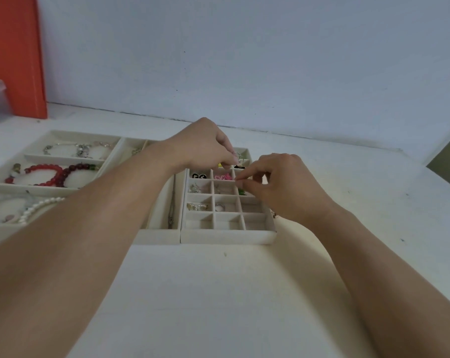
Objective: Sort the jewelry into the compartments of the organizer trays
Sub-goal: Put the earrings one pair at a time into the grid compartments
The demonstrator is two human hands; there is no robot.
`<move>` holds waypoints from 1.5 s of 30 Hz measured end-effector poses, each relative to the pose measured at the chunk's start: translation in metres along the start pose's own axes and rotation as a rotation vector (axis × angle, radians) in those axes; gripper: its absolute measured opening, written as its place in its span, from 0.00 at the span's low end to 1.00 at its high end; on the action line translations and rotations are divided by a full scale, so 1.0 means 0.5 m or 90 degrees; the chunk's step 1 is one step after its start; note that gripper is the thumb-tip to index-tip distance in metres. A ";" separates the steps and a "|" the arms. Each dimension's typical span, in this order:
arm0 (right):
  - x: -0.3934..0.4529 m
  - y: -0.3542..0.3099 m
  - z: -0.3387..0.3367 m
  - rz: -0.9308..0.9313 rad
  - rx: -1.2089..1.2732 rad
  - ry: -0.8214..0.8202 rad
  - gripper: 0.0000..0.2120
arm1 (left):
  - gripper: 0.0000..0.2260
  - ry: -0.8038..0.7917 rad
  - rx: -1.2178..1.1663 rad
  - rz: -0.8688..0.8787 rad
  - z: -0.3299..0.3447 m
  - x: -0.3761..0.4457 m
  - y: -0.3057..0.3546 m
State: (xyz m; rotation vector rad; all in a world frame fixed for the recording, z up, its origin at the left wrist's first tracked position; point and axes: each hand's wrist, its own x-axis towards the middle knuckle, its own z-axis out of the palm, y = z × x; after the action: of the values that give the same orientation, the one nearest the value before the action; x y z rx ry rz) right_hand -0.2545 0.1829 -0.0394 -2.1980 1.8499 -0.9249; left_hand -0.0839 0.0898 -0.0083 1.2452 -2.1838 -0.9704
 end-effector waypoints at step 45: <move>-0.002 -0.009 0.009 -0.078 -0.059 -0.171 0.10 | 0.05 -0.025 -0.006 -0.040 -0.027 -0.011 0.006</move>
State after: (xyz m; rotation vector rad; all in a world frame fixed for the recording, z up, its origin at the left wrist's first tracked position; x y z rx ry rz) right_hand -0.2482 0.1838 -0.0413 -2.3761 1.6829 -0.5359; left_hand -0.0736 0.0910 0.0027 1.3076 -2.1788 -1.0371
